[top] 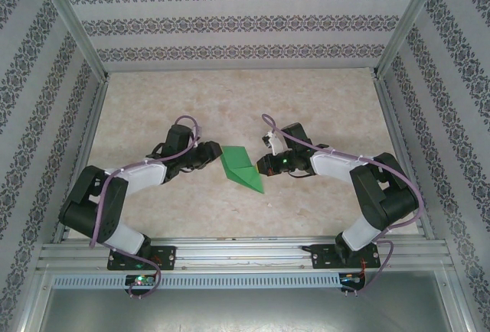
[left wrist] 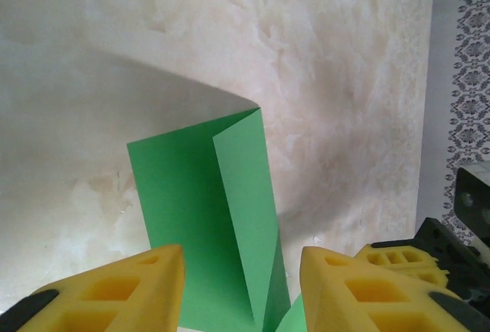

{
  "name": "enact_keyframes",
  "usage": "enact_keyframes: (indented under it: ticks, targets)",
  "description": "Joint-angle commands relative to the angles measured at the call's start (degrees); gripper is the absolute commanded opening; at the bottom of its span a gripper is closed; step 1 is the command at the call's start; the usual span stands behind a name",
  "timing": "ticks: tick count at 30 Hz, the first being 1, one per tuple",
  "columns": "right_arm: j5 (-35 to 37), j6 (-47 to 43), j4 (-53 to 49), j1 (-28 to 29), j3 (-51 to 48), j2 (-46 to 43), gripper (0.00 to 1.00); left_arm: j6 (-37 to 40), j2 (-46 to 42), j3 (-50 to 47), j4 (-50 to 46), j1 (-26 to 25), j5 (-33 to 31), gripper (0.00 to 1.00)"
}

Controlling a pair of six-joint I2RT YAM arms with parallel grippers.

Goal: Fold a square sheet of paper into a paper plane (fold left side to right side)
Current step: Fourth fold the wing at the center of the table.

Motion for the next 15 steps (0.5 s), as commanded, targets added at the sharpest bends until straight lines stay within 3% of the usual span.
enact_keyframes:
  ticks: [1, 8, 12, 15]
  targets:
    - [-0.91, 0.21, 0.94, -0.50, -0.94, -0.42, 0.00, 0.06, 2.79, 1.71, 0.46, -1.14, 1.74, 0.43]
    - [-1.15, 0.30, 0.86, -0.51, -0.94, -0.18, 0.00, -1.85, 9.33, 4.39, 5.69, -4.02, 3.90, 0.43]
    - [-0.92, 0.37, 0.77, -0.45, -1.07, -0.26, 0.00, -2.22, 10.97, 5.65, 6.61, -4.57, 3.95, 0.38]
    - [0.21, 0.28, 0.21, -0.43, -1.12, -1.13, 0.12, -2.13, 11.22, 5.86, 6.27, -4.64, 3.77, 0.35]
